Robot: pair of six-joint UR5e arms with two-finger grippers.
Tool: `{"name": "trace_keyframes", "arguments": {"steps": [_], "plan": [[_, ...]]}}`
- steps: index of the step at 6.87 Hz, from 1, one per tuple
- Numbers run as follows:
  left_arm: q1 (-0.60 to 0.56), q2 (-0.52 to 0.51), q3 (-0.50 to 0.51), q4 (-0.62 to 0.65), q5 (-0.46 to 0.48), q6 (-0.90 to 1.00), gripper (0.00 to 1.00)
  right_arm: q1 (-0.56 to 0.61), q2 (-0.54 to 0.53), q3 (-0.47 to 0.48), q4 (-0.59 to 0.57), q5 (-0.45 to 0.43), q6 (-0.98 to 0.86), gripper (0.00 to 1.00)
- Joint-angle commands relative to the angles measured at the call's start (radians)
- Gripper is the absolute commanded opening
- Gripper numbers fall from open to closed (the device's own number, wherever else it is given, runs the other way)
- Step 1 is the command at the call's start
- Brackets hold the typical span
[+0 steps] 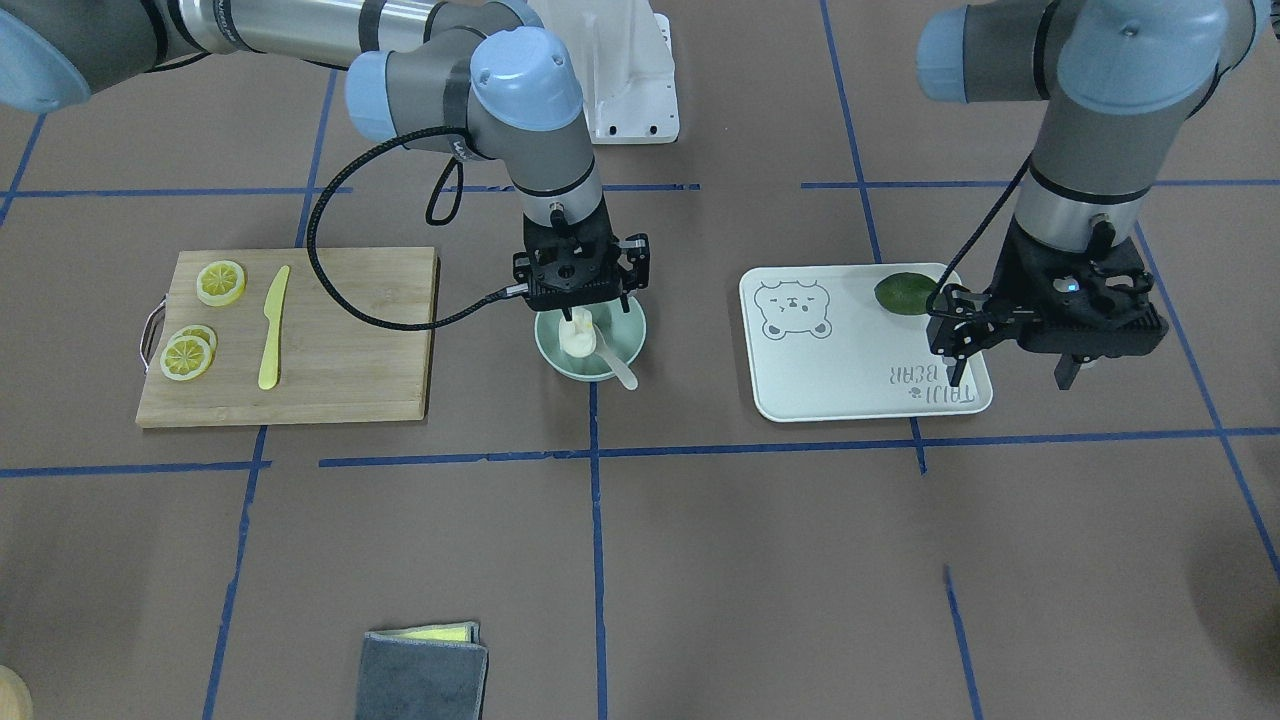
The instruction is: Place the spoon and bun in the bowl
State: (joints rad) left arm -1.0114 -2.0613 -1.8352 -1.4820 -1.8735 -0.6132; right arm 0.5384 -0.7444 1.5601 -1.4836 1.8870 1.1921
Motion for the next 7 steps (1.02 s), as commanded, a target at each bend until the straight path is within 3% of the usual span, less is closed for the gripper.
{"name": "trace_keyframes", "arguments": {"steps": [1,3,4,6,7], "plan": [[-0.056,0.021,0.004,0.0,0.001,0.096,1.0,0.0,0.011,0.0,-0.001,0.0,0.0,1.0],[-0.111,0.042,0.011,0.008,-0.002,0.192,1.0,0.044,-0.002,0.009,-0.024,0.012,-0.017,1.0],[-0.137,0.047,0.014,0.012,-0.012,0.238,1.0,0.078,-0.015,0.05,-0.106,0.018,-0.037,1.0],[-0.189,0.101,0.016,0.011,-0.184,0.314,1.0,0.214,-0.16,0.267,-0.284,0.117,-0.24,1.0],[-0.232,0.124,0.016,0.023,-0.22,0.351,1.0,0.282,-0.279,0.364,-0.29,0.144,-0.34,1.0]]}}
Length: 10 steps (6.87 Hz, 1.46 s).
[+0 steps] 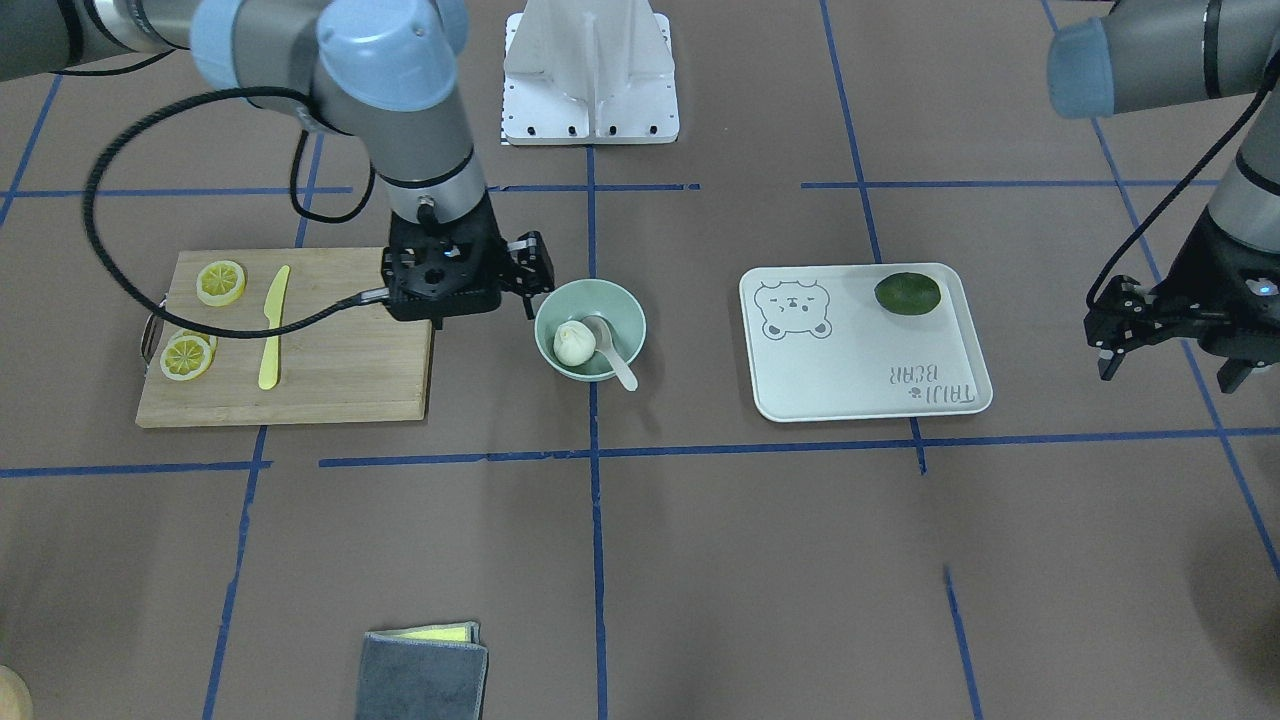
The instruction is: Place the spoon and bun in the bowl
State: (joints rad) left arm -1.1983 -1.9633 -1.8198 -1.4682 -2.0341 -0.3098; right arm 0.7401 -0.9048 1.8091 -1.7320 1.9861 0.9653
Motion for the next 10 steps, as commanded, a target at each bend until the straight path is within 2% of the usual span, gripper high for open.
{"name": "trace_keyframes", "arguments": {"steps": [1,3,5,6,7,8,9,10], "plan": [[-0.108,0.037,0.028,0.038,-0.095,0.146,1.0,0.179,-0.197,0.134,-0.046,0.113,-0.223,1.0],[-0.219,0.058,0.109,0.074,-0.167,0.327,1.0,0.393,-0.361,0.118,-0.046,0.25,-0.56,1.0],[-0.285,0.127,0.126,0.069,-0.173,0.426,1.0,0.623,-0.51,0.006,-0.038,0.403,-0.913,1.0],[-0.331,0.174,0.131,0.068,-0.175,0.483,1.0,0.725,-0.546,-0.076,-0.038,0.443,-1.073,1.0],[-0.345,0.208,0.132,0.069,-0.175,0.495,1.0,0.793,-0.595,-0.114,-0.037,0.465,-1.152,1.0],[-0.345,0.266,0.132,0.063,-0.211,0.497,1.0,0.829,-0.623,-0.123,-0.037,0.465,-1.152,1.0],[-0.345,0.299,0.134,0.058,-0.262,0.495,1.0,0.832,-0.611,-0.117,-0.034,0.456,-1.163,1.0],[-0.345,0.325,0.154,0.054,-0.262,0.497,1.0,0.834,-0.623,-0.122,-0.032,0.454,-1.165,1.0]]}}
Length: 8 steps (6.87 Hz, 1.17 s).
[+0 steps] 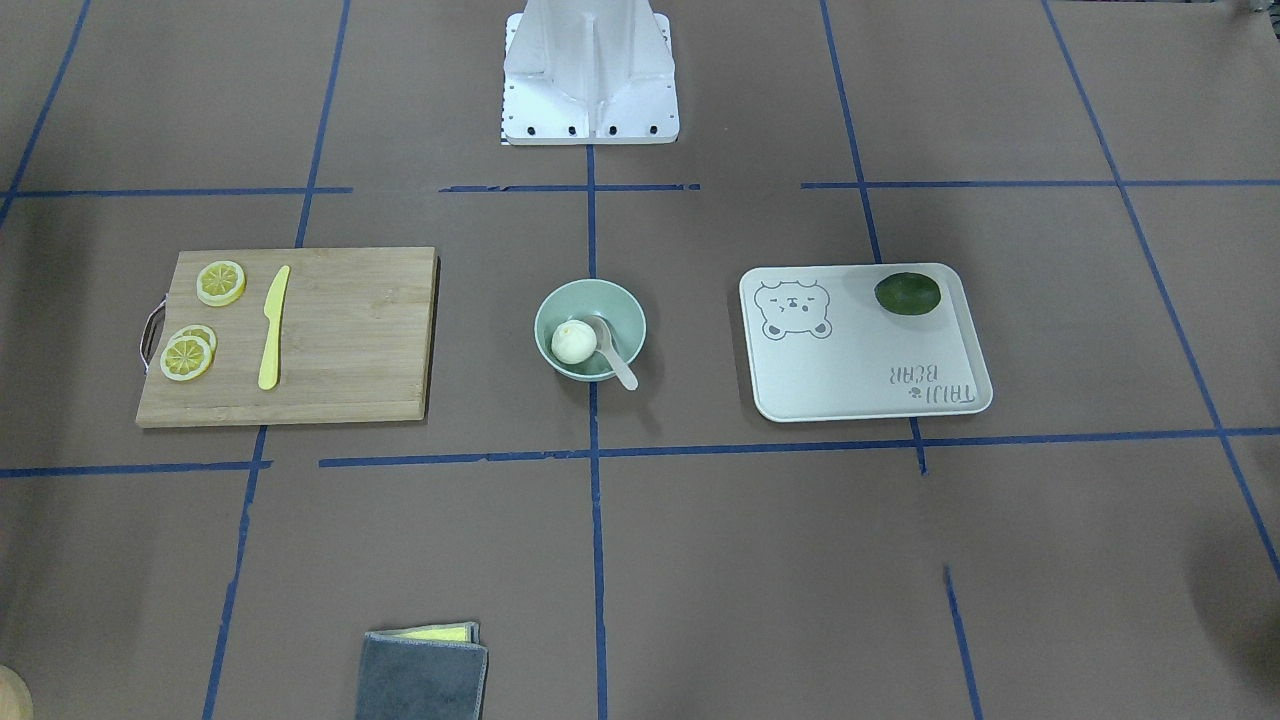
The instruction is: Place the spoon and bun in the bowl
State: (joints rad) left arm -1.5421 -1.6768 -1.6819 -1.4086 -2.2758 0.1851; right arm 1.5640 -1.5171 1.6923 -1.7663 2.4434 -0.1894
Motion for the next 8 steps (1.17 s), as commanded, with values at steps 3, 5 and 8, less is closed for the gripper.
{"name": "trace_keyframes", "arguments": {"steps": [3,5,8], "plan": [[-0.05,0.046,0.078,-0.006,-0.051,0.004,1.0,0.025,-0.022,-0.078,0.036,-0.066,0.005,1.0],[-0.052,0.052,0.082,-0.007,-0.057,0.004,1.0,0.042,-0.025,-0.086,0.036,-0.057,0.005,1.0],[-0.052,0.051,0.076,-0.009,-0.057,0.004,1.0,0.06,-0.022,-0.083,0.036,-0.047,0.013,1.0]]}}
